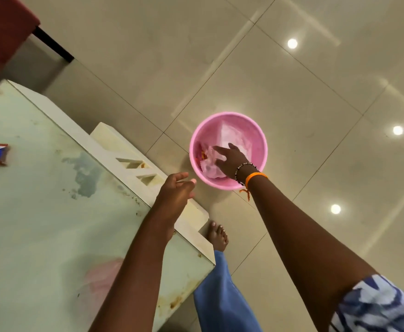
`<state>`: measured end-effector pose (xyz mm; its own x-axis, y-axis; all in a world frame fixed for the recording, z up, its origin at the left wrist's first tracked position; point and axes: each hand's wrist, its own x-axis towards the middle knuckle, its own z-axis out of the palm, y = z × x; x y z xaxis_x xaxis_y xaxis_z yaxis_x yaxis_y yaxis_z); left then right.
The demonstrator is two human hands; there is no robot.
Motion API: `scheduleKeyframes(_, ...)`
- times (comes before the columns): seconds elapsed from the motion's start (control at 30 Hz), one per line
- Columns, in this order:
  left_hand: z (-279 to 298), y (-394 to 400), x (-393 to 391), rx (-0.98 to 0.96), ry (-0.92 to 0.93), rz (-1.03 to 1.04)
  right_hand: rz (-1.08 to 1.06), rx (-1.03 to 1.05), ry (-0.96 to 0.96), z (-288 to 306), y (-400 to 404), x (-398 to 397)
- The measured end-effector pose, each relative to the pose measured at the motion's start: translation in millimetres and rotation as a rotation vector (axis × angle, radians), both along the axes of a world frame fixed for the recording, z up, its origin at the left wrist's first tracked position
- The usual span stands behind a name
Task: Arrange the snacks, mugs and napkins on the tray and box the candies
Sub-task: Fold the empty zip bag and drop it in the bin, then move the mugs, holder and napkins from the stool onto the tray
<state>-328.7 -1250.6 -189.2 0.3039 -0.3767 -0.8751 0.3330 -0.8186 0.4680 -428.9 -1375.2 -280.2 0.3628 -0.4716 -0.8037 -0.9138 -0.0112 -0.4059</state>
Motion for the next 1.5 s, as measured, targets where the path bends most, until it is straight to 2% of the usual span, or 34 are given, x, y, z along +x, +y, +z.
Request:
scheduleKeyframes(0.13,16,6,4,-0.04,0.017,0.048,-0.248,-0.022,-0.166,31,9,6)
scheduleKeyframes(0.3,43,37,11,-0.153,-0.014,0.183,-0.426,0.014,-0.4,88,52,23)
scheduleKeyframes(0.43,72,81,16,-0.249,-0.085,0.364,-0.459,0.13,-0.544,140,114,42)
scheduleKeyframes(0.6,110,180,20,-0.316,-0.16,0.568,-0.364,0.201,-0.64,194,217,59)
scheduleKeyframes(0.77,141,318,14,-0.362,-0.238,0.777,-0.203,0.261,-0.648,228,343,69)
scheduleKeyframes(1.07,167,590,-21,-0.319,-0.373,1.219,0.218,0.391,-0.636,259,596,79)
scheduleKeyframes(1.23,171,689,-40,-0.306,-0.374,1.432,0.367,0.434,-0.61,267,695,84)
scheduleKeyframes(1.37,174,738,-42,-0.351,-0.399,1.445,0.455,0.46,-0.618,270,752,95)
scheduleKeyframes(1.5,176,783,-23,-0.347,-0.42,1.5,0.444,0.486,-0.634,272,801,119)
